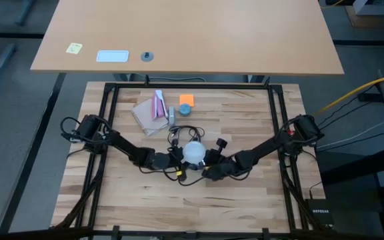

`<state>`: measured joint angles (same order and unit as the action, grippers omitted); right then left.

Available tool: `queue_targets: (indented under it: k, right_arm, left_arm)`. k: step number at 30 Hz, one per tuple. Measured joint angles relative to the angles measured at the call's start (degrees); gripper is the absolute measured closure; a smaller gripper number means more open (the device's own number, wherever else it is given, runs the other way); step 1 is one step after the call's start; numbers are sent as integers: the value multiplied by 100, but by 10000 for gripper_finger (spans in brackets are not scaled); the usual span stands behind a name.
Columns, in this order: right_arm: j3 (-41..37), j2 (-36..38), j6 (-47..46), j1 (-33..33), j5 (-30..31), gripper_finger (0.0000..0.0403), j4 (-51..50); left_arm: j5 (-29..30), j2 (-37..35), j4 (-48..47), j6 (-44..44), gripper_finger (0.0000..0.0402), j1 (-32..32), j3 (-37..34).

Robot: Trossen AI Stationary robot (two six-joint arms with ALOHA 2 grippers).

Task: Screw lightbulb
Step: Remove the white lightbulb from the silver lamp

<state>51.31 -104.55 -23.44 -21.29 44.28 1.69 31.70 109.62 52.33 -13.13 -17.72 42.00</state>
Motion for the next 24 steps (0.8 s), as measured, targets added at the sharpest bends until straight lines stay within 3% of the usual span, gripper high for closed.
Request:
queue_targets:
  k: [9,16,24]
  right_arm:
    - [-4,-32,1020,406,-541,393,146]
    - [-2,-344,1167,711,-1514,393,166]
    - [9,-358,1049,492,-1610,393,133]
  left_arm:
    - [-191,-11,16,-22,269,-74,2]
    - [-216,-11,-34,-28,270,-72,9]
    - [124,-11,-65,-40,270,-78,11]
